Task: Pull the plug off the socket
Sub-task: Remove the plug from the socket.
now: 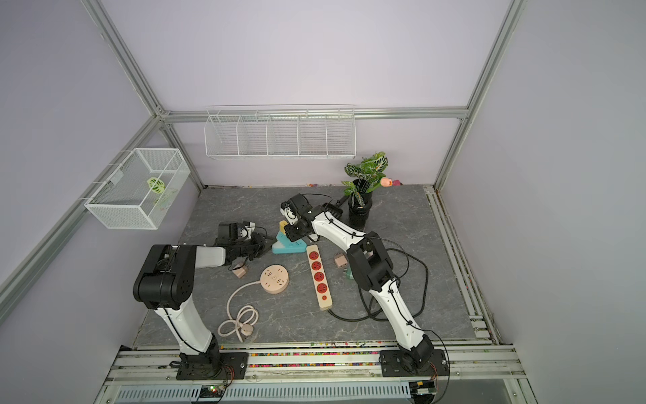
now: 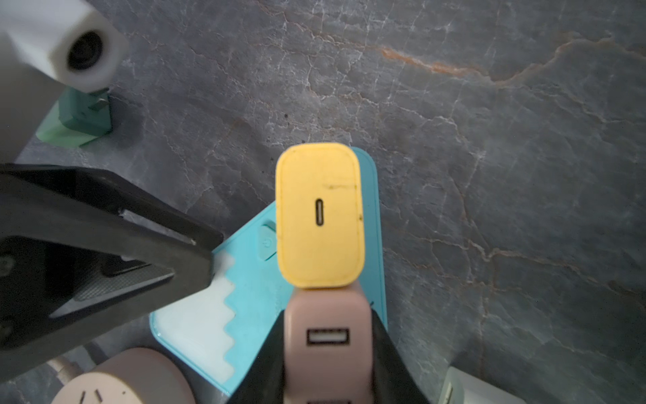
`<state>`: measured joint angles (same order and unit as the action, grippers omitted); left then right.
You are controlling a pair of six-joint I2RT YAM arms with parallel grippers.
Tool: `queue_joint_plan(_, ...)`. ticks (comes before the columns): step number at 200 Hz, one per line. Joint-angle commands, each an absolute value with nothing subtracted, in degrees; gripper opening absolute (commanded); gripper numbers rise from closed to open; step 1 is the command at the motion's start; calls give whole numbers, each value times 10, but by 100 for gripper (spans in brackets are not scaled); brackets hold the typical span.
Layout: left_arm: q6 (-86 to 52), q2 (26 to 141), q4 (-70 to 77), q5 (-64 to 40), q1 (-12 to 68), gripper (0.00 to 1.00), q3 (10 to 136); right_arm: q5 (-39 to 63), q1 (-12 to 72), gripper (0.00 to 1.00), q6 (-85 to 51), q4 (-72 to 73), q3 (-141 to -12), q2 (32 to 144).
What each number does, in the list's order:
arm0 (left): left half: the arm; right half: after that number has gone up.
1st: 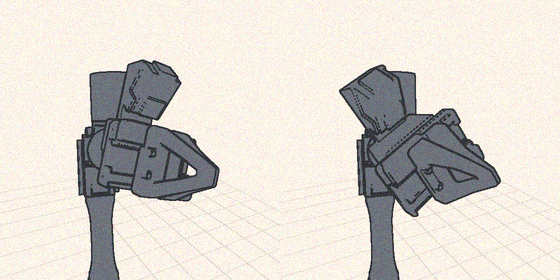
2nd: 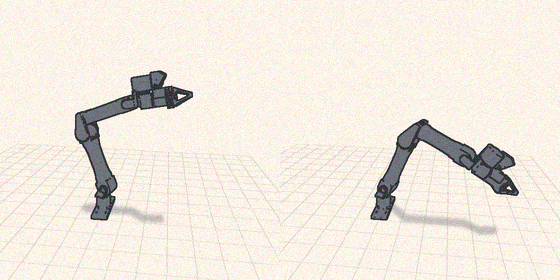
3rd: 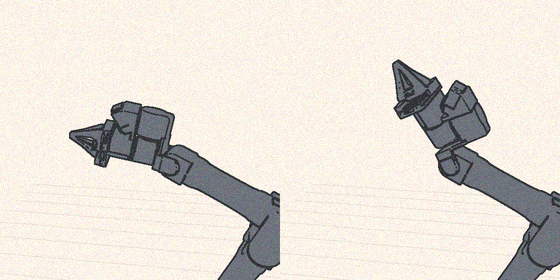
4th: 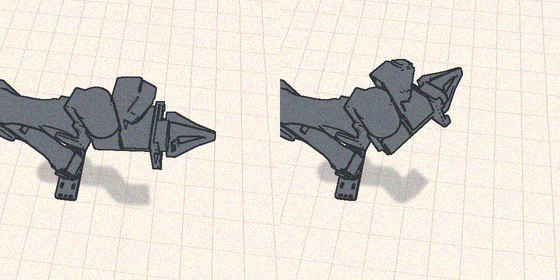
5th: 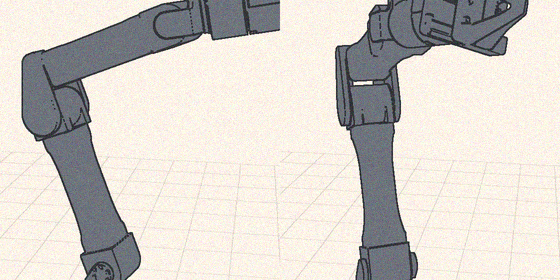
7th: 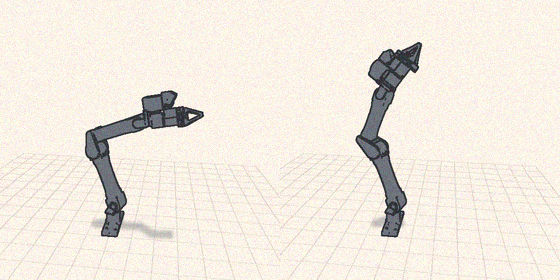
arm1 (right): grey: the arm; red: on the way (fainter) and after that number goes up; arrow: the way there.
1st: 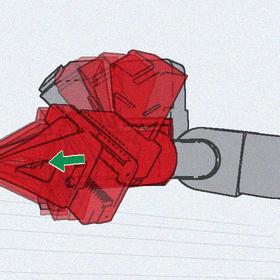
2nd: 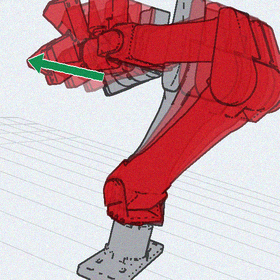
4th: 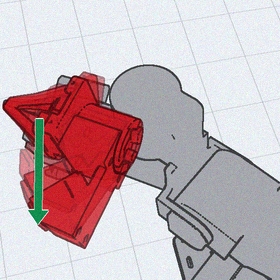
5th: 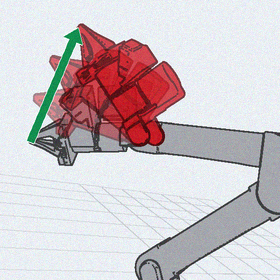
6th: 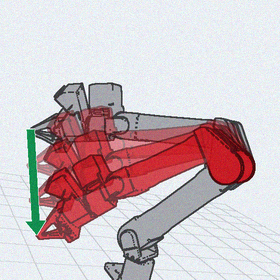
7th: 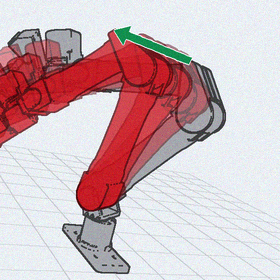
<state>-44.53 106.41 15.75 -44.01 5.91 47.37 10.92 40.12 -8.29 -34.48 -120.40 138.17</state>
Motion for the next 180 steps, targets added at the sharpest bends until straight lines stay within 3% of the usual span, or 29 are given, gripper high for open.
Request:
queue_joint_plan(1, -453, 1078, 168, -480, 70, 39, 478, 165, 408, 0, -91, -308, -1192, 1380)
queue_joint_plan(111, -498, 1138, 248, -533, 71, 42, 465, 234, 409, 0, -88, -245, -1129, 1362)
queue_joint_plan(137, -536, 1153, 297, -552, 72, 31, 458, 272, 409, 0, -64, -244, -1120, 1358)
queue_joint_plan(151, -552, 1154, 314, -552, 71, 18, 449, 264, 410, 0, -60, -248, -1119, 1356)
queue_joint_plan(180, -481, 1137, 149, -468, 71, 3, 466, 202, 418, 0, -68, -256, -1117, 1328)
